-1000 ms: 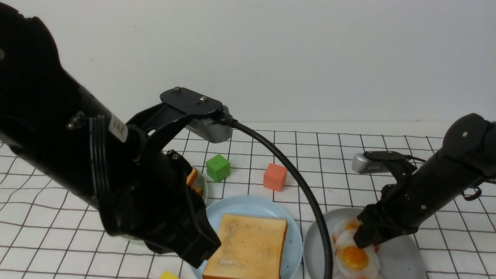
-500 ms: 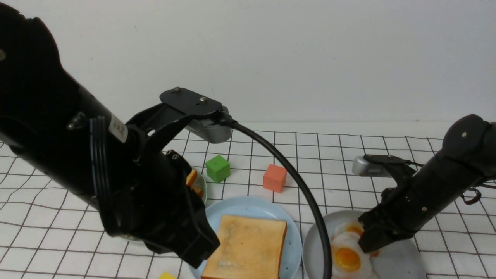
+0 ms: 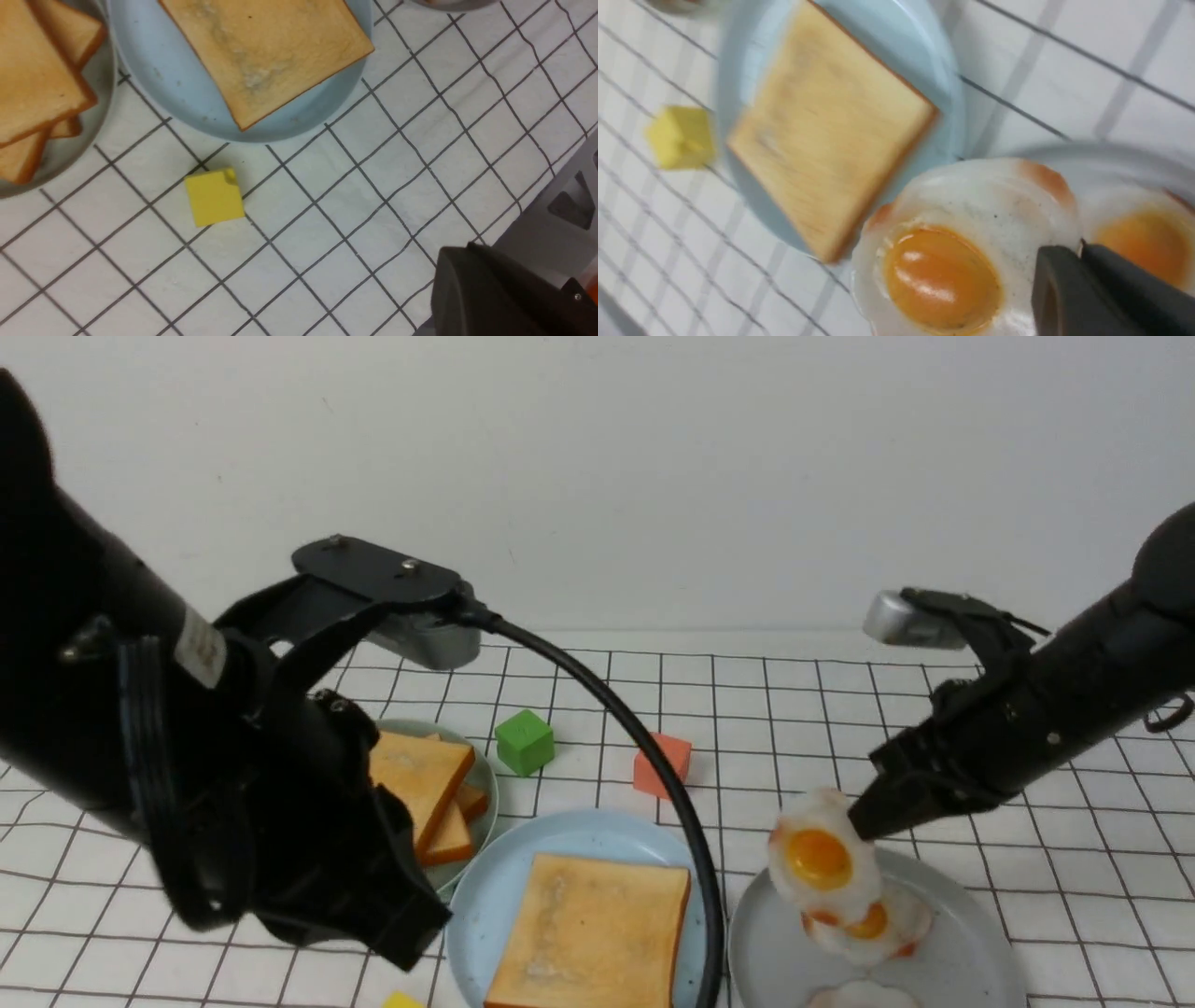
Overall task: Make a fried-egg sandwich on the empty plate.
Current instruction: Use the right arm to place the fried egg on the slice of bread in the middle, then use the left arm to grab a slice of bread
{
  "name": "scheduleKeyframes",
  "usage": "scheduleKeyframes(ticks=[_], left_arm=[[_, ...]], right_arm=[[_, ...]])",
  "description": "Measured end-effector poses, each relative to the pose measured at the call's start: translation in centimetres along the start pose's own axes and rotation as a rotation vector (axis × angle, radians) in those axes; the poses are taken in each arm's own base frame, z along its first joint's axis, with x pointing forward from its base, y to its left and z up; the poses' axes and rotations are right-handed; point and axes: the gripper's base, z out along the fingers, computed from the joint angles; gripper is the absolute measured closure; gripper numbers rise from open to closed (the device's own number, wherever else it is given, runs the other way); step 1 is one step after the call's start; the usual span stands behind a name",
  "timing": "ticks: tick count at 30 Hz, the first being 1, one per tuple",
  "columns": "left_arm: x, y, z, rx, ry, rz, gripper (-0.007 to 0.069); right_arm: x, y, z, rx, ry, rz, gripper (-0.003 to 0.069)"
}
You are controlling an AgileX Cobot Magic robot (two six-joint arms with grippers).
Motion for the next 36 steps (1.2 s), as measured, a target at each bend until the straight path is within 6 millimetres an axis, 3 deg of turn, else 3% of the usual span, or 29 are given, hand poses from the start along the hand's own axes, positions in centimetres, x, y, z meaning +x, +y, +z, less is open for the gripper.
scheduleKeyframes(ticks=[5, 6, 8, 9, 16, 19, 20, 21, 25, 28, 29, 30, 31, 34, 36], left_arm=[[1.0, 0.0, -2.2, -0.055, -0.069, -0.02, 0.0634], [1.3, 0.0, -2.9, -0.074, -0.09, -0.025, 0.0634], [1.6, 0.0, -3.1, -0.083, -0.098, -0.026, 0.0634], [2.0, 0.1, -3.1, -0.092, -0.096, -0.028, 0.0631], [3.0, 0.5, -1.3, -0.091, -0.059, -0.048, 0.0628], [3.2, 0.6, -0.8, -0.091, -0.054, -0.063, 0.0626], [3.2, 0.6, -0.6, -0.091, -0.057, -0.07, 0.0626], [3.2, 0.6, -0.6, -0.091, -0.059, -0.07, 0.0626], [2.8, 0.7, -0.6, -0.094, -0.104, -0.07, 0.0622], [2.0, 0.8, -0.3, -0.099, -0.172, -0.077, 0.062], [1.6, 1.0, -0.1, -0.106, -0.198, -0.074, 0.062], [1.5, 1.0, 0.0, -0.108, -0.195, -0.073, 0.062], [0.6, 1.5, 0.6, -0.144, -0.241, -0.092, 0.062], [-0.3, 3.1, 1.5, -0.21, -0.265, -0.141, 0.0621], [-0.8, 6.3, 2.6, -0.287, -0.253, -0.25, 0.0636]], right_arm=[[-1.3, 4.0, 1.7, -0.081, -0.042, -0.049, 0.0618], [-1.5, 5.5, 3.1, -0.101, -0.048, -0.067, 0.0618], [-1.5, 6.4, 4.4, -0.105, -0.046, -0.08, 0.0618], [-1.4, 6.9, 6.1, -0.101, -0.035, -0.087, 0.0618], [-0.7, 7.0, 10.3, -0.096, 0.02, -0.063, 0.0583], [-0.7, 6.8, 10.5, -0.093, 0.024, -0.059, 0.0536], [-0.8, 6.6, 10.2, -0.088, 0.016, -0.059, 0.0473], [-0.9, 6.6, 10.0, -0.086, 0.014, -0.062, 0.0465], [-1.8, 6.6, 5.9, -0.065, -0.043, -0.116, 0.0286], [-2.6, 7.6, 0.8, -0.067, -0.099, -0.162, 0.0207], [-2.7, 8.1, -0.8, -0.066, -0.113, -0.176, 0.019], [-2.7, 8.3, -1.0, -0.064, -0.119, -0.178, 0.019], [-2.4, 9.6, -4.3, -0.048, -0.151, -0.215, 0.017], [-1.4, 11.1, -7.7, -0.009, -0.186, -0.253, 0.0162], [0.3, 12.5, -10.8, 0.036, -0.196, -0.282, 0.016]])
